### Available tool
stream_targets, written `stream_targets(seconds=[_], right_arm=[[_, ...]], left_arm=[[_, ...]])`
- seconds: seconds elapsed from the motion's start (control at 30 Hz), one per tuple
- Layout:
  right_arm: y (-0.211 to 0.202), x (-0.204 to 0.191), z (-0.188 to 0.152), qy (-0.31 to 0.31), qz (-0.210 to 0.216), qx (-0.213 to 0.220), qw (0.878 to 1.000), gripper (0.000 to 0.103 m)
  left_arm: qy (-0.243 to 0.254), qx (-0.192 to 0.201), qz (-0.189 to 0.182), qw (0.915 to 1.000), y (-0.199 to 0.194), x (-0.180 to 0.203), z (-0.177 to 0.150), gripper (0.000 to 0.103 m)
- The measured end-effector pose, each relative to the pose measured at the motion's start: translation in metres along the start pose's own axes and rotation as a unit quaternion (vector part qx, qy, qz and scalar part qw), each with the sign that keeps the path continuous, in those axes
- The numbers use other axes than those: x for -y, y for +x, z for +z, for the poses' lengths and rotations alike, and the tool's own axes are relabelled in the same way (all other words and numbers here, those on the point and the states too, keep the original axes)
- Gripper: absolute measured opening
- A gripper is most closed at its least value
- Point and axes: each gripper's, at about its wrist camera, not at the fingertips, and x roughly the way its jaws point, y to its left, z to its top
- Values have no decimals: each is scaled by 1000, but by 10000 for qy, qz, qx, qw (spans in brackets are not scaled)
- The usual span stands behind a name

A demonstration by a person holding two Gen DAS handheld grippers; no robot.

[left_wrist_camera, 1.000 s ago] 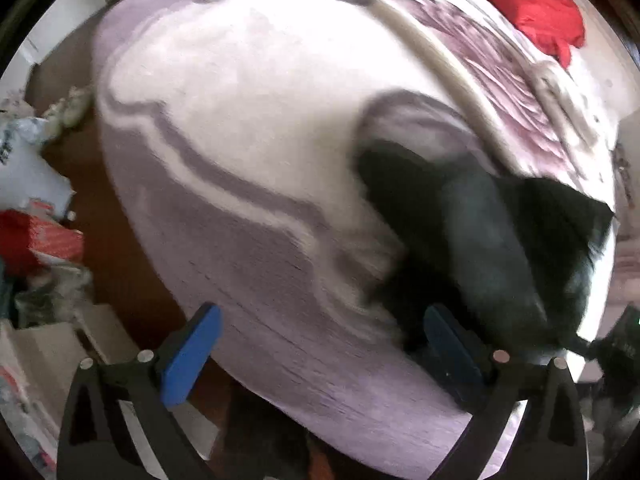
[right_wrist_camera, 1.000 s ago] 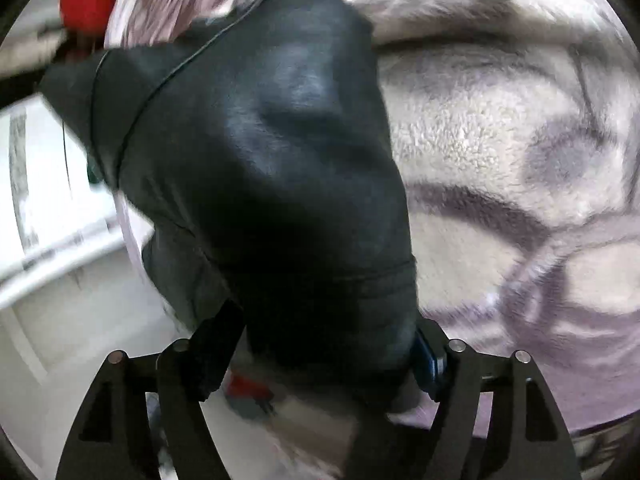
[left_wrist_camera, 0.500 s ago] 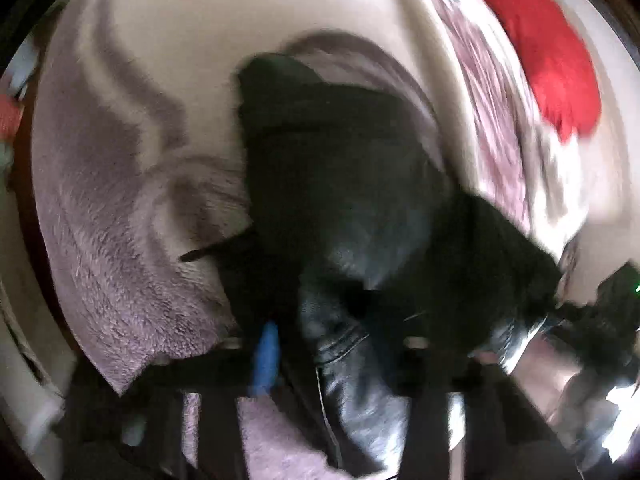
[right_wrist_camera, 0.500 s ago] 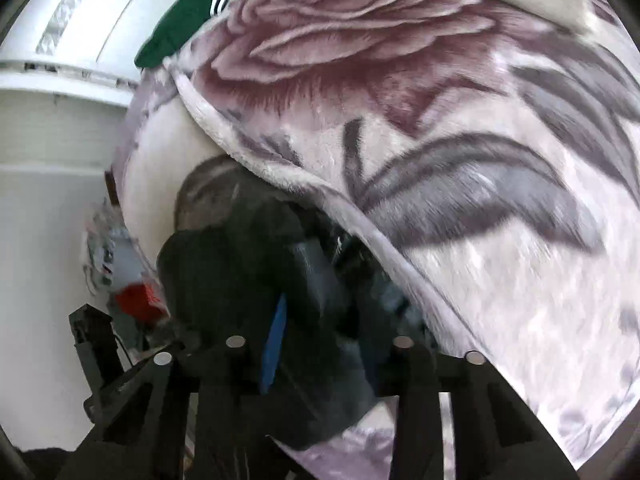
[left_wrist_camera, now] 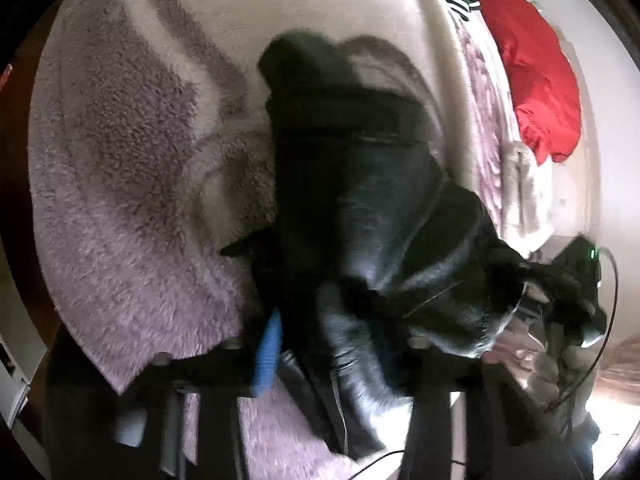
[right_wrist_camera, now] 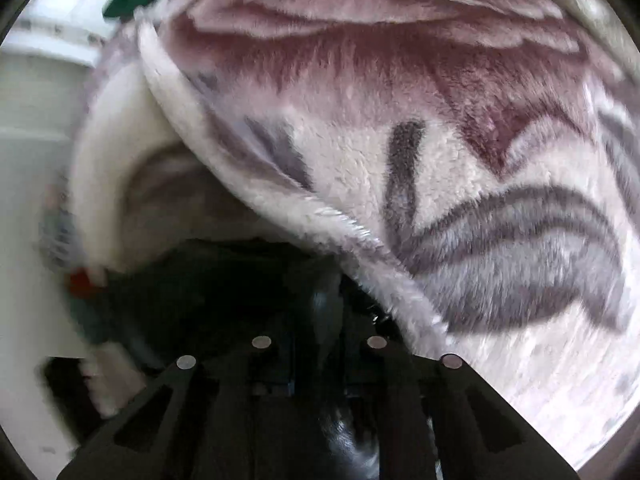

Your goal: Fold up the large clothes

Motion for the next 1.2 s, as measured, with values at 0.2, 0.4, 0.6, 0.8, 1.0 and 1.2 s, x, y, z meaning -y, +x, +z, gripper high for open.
stream_targets(seconds=[0.2,0.4,0.6,0.8,1.0,1.2], right_arm=[[-56,63,-58,850,1047,229,9906,96],[18,123,-118,1754,2306,-128,9570,96],[72,111,-122,1827,3001,442,9352,96],[71,78,-144,2471,3145,970,9114,86],[56,61,-144,2506,2177,301,9428,88],[-32,40,-125,1203,774,757,9868,88]], left_arm=[[25,98,-731,9973,-3,1,-3,72],[-72,-3,-813,9967,40,8,12,73],[126,746,-876,9933,17,17,33,23],[1091,746,-664,9890,20,65,95,23],[1324,8,-459,9901,13,60,94,37],[1444,42,-405,9887,-16,61,51,68]])
